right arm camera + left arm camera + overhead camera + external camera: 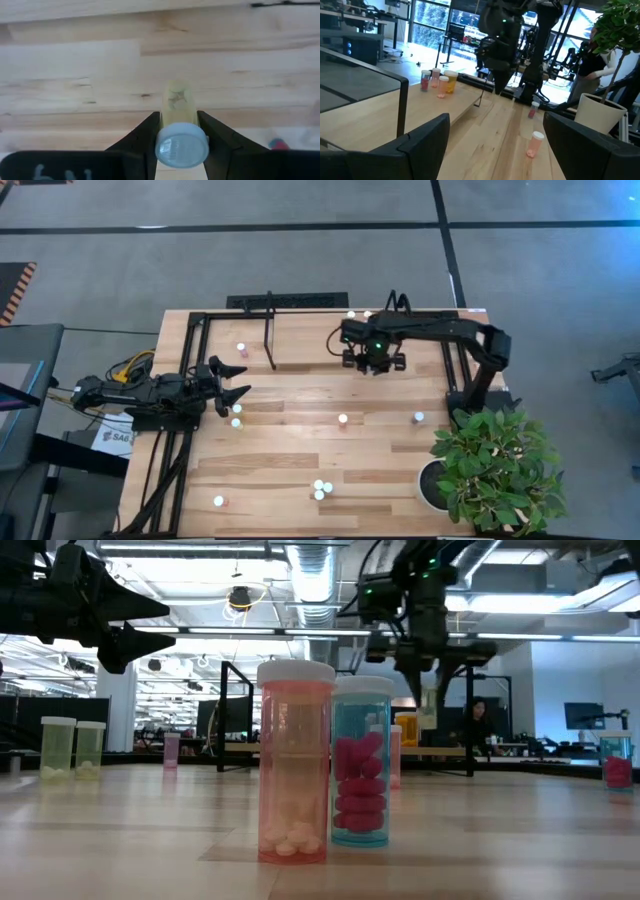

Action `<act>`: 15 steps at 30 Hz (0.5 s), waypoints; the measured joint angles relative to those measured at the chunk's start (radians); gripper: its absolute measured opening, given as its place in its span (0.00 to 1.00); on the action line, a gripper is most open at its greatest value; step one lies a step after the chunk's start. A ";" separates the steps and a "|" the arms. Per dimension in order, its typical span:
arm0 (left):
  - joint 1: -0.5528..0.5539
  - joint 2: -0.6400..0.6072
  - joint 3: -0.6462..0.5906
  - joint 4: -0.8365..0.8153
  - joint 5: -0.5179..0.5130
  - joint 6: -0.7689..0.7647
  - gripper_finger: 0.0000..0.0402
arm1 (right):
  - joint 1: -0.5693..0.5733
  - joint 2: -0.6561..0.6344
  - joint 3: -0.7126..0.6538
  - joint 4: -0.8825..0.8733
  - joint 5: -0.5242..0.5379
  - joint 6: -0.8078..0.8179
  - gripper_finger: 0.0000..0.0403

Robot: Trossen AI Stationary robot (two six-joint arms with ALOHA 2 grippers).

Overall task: Pick and place medicine bottles onto shelf by color
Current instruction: Put the yellow pill bottle on the shelf

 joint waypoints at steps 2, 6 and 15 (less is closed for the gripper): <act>0.000 0.000 0.000 0.000 0.000 0.000 0.78 | -0.011 0.039 0.042 -0.026 -0.001 -0.026 0.35; 0.000 0.000 0.000 0.000 0.000 0.000 0.78 | -0.036 0.096 0.113 -0.041 -0.004 -0.080 0.36; 0.000 0.000 0.000 0.000 0.001 0.000 0.78 | -0.083 0.156 0.189 -0.042 -0.001 -0.281 0.36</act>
